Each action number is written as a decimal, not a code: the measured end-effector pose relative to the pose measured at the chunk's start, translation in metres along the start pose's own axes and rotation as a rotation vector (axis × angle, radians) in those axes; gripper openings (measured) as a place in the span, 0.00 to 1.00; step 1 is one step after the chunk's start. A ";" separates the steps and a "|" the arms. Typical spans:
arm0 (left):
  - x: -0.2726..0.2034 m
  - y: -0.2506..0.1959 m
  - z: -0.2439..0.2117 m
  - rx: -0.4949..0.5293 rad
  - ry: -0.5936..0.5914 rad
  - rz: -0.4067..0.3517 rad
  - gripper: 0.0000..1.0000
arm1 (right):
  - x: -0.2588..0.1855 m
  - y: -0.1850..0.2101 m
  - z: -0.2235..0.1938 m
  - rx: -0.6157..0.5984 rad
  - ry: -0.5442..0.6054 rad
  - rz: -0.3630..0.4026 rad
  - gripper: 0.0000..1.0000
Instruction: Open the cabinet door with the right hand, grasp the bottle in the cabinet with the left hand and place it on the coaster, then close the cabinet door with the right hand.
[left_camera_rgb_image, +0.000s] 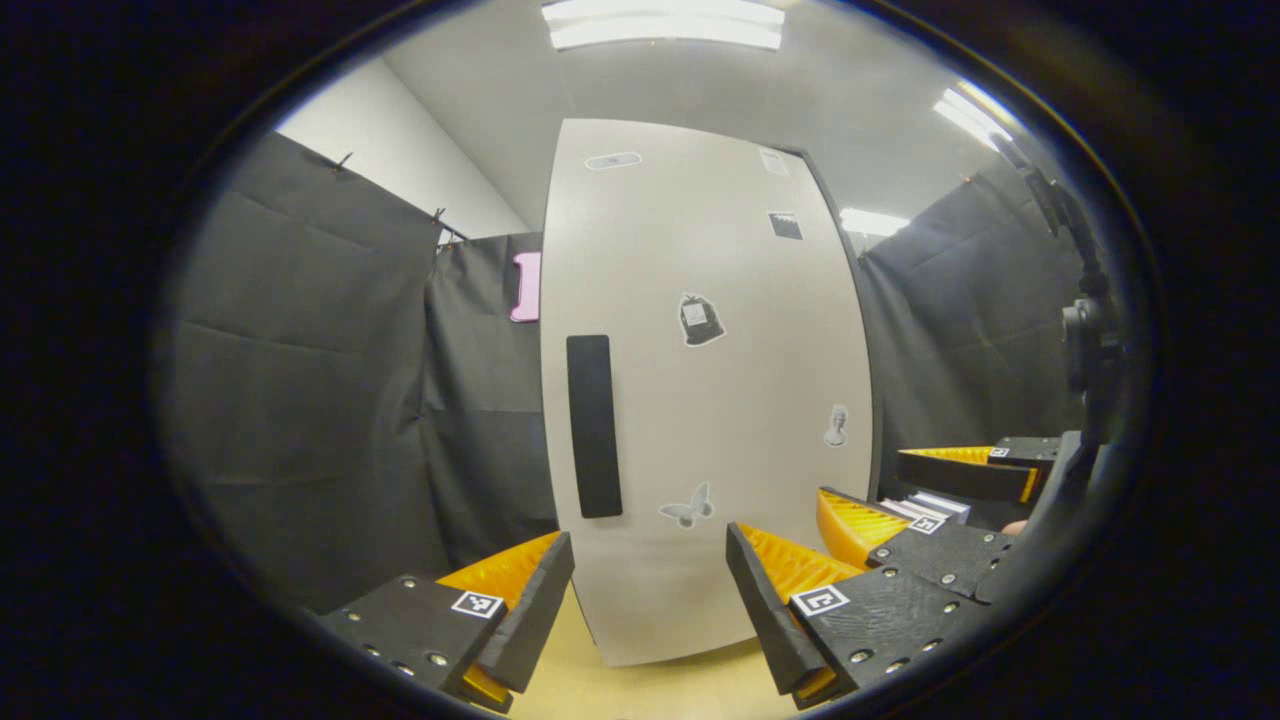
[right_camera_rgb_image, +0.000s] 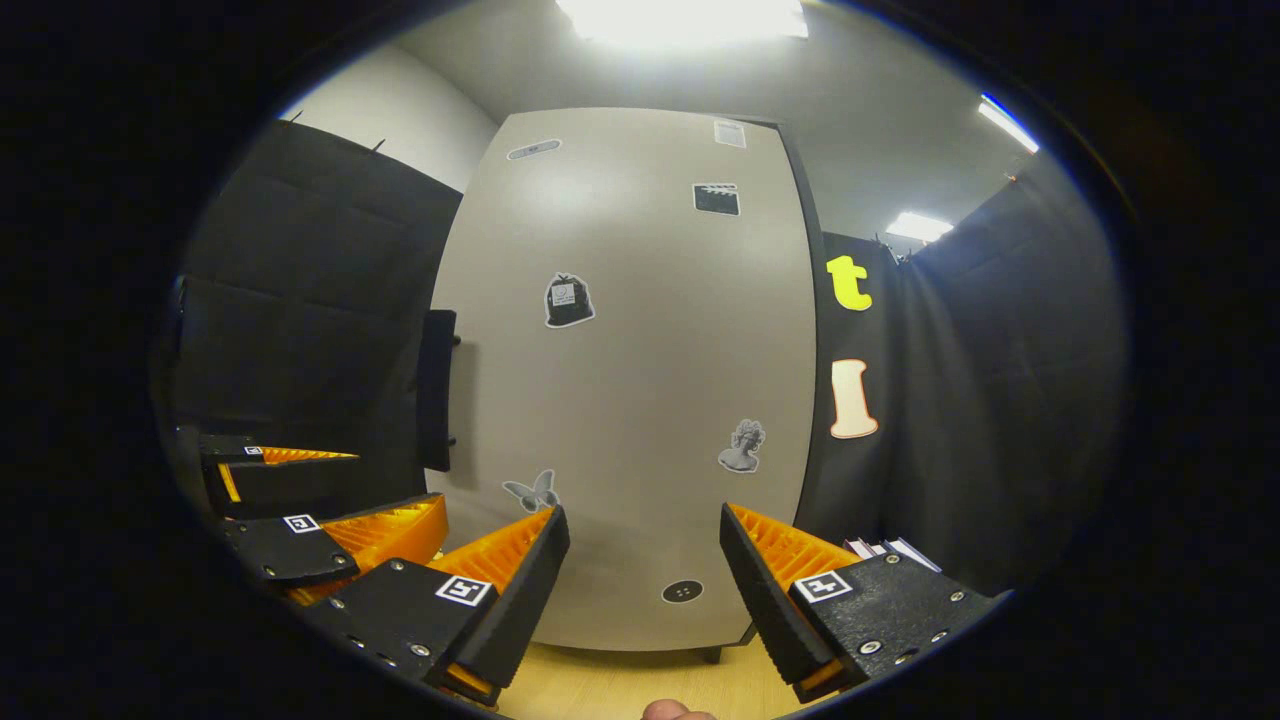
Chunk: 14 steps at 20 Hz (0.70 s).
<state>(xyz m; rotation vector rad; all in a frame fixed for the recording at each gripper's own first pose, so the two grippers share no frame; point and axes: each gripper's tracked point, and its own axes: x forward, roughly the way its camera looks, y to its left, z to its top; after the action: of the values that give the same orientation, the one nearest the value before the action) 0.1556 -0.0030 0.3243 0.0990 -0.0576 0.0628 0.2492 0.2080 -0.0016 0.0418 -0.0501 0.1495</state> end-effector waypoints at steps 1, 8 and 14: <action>0.001 0.001 -0.001 0.000 0.002 0.001 0.88 | 0.000 -0.001 0.000 0.008 0.001 -0.004 0.94; 0.006 0.002 -0.004 0.000 -0.011 0.005 0.88 | 0.001 -0.011 0.009 0.042 -0.026 -0.070 0.94; 0.006 0.000 -0.005 -0.014 0.000 -0.001 0.88 | -0.001 -0.021 0.003 0.052 -0.002 -0.124 0.94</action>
<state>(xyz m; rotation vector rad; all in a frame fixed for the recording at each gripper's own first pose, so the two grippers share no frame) 0.1621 -0.0019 0.3195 0.0855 -0.0584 0.0609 0.2515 0.1867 0.0006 0.0962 -0.0454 0.0267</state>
